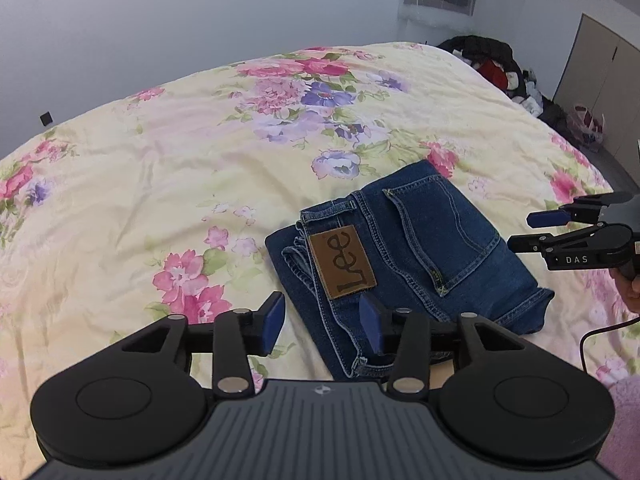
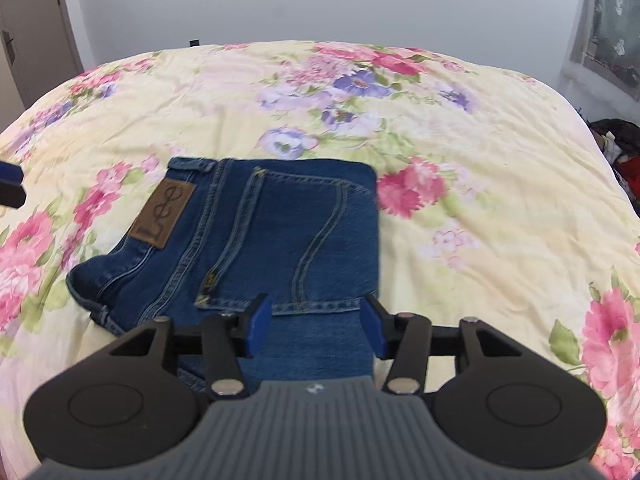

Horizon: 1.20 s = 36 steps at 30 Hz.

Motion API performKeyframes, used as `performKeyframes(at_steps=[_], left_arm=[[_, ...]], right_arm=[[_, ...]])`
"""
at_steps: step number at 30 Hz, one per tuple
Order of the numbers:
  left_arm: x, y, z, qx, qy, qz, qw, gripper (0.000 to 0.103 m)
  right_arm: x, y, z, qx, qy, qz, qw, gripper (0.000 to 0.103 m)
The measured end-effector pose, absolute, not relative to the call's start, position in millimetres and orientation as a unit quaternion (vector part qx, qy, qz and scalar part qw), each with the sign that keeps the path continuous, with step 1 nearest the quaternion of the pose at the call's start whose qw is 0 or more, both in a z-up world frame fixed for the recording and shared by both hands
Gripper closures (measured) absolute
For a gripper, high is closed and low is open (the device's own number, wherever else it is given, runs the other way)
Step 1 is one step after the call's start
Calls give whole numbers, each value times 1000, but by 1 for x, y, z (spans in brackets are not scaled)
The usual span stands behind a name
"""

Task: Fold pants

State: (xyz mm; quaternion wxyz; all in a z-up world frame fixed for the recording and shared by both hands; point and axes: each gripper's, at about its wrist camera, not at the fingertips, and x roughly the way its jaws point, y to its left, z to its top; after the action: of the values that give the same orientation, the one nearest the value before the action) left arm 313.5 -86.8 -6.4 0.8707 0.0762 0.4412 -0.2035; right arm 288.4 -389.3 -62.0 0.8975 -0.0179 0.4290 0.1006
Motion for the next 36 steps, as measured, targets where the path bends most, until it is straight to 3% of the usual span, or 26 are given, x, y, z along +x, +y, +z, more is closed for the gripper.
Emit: performKeyframes(at_steps=[5,9,18,27,36], left_arm=[[333,-76,-20,-2,446,-196,873,29],[348,-70,-42,-70,455,-190,867,26],[364,-72,-97,-201,437,-192,856,26],[382,-56,-147,-219,471,-156,840,25],[392,-60,-168,-241,468,-188,829,12]], right_arm=[[302,-411,-62,5,428,86,899,44],[312,-426,-68,29,427,75,901,37],[332,-460,-91,145,430,66,889,33],[346,-469,-130,201,439,86,871,33],[365,-469,-157,245,438,125,856,33]])
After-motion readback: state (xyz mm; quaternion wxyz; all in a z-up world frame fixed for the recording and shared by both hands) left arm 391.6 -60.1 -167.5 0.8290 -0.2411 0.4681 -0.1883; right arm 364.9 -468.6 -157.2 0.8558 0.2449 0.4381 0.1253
